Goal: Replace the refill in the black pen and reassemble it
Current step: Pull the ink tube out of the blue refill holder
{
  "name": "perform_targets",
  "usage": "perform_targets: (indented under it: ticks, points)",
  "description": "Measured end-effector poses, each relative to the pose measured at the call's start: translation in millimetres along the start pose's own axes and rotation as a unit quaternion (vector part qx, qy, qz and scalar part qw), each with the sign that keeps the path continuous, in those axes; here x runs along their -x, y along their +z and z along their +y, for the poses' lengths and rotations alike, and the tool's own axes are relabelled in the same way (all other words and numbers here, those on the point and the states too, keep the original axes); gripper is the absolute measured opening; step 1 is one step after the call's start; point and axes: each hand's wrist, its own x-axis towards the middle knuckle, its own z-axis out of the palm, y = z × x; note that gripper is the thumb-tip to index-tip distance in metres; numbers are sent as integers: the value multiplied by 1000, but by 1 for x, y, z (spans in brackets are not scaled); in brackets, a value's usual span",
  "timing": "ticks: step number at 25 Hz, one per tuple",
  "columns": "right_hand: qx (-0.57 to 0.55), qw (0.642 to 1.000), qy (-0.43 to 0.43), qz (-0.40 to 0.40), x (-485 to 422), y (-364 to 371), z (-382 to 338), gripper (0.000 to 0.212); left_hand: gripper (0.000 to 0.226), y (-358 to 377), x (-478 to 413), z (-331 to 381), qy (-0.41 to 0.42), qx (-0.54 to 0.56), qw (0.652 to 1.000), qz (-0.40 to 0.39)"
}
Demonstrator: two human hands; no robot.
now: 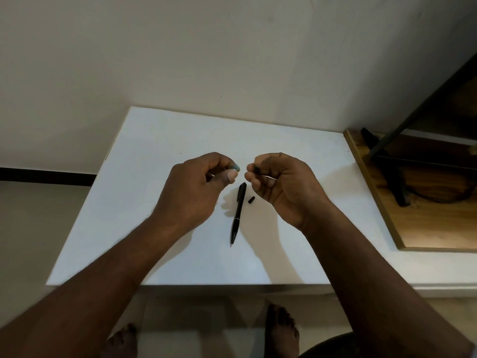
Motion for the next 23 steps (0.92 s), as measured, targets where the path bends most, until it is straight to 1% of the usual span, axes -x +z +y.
perform_targets:
  ticks: [3,5,8,10,12,18,23]
  points:
    - [1,999,50,-3,0,0,1,14,9,0,0,1,28,-35,999,14]
    - [26,997,70,-10,1,1,2,15,14,-1,1,3,74,-81,994,22]
    - [68,993,88,-29,2,4,5,15,18,-6,-1,3,159,-175,971,34]
    - [83,991,98,-45,3,6,7,18,18,-10,-2,3,196,-237,951,30]
    - [86,989,103,-57,3,8,9,21,21,-11,-2,3,218,-276,936,11]
    - [86,989,106,-56,3,7,9,23,22,-12,-3,3,197,-256,946,0]
    - [91,988,107,-60,3,7,11,23,29,-13,-3,1,208,-272,939,-6]
